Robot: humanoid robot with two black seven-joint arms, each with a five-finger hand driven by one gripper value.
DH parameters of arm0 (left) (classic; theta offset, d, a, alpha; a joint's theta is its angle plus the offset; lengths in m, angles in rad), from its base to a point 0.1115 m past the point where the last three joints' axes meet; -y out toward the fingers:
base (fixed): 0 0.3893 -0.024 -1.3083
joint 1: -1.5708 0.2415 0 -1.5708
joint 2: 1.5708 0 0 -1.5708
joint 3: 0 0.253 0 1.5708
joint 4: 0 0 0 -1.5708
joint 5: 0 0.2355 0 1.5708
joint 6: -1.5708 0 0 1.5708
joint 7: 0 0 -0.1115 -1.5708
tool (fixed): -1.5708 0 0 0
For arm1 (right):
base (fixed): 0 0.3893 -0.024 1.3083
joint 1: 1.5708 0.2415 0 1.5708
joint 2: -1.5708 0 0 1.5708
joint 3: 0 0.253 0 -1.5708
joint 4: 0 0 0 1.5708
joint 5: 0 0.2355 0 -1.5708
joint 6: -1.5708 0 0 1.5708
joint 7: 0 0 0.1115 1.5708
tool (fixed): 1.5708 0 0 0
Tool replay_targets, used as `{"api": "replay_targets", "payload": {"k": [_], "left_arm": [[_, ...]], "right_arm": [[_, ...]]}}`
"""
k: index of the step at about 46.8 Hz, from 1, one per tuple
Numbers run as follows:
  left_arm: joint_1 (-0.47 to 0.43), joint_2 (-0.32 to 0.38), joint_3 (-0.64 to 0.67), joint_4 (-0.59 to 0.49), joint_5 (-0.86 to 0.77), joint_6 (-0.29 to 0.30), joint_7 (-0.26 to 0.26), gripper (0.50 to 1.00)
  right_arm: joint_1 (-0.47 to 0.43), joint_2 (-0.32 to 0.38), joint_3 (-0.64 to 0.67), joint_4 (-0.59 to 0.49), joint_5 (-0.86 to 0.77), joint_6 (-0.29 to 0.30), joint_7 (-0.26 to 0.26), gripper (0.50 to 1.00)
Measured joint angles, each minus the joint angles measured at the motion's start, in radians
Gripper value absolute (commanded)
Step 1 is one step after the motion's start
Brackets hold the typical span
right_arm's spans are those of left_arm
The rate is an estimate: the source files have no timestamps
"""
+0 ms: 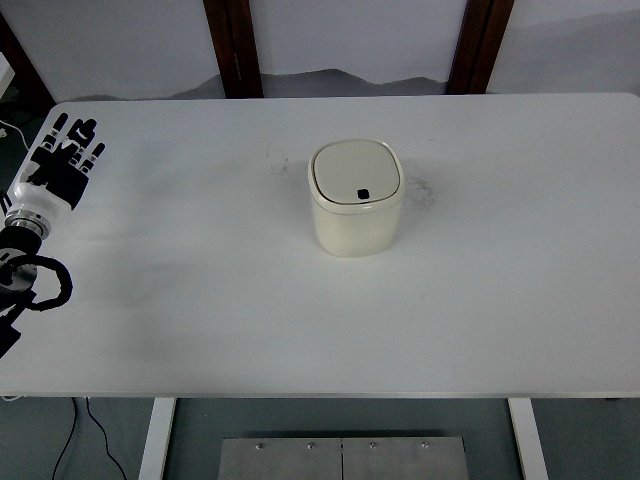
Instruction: Close trash bin
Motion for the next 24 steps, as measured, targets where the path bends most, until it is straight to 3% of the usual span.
{"api": "replay_targets", "payload": {"k": [24], "left_arm": [[0.032,-0.018,-0.002,-0.002,-0.014,-0.001,-0.013,1.000]], "right_arm": [[0.000,0.000,0.000,0.000,-0.007,0.000,0.000,0.991]]}}
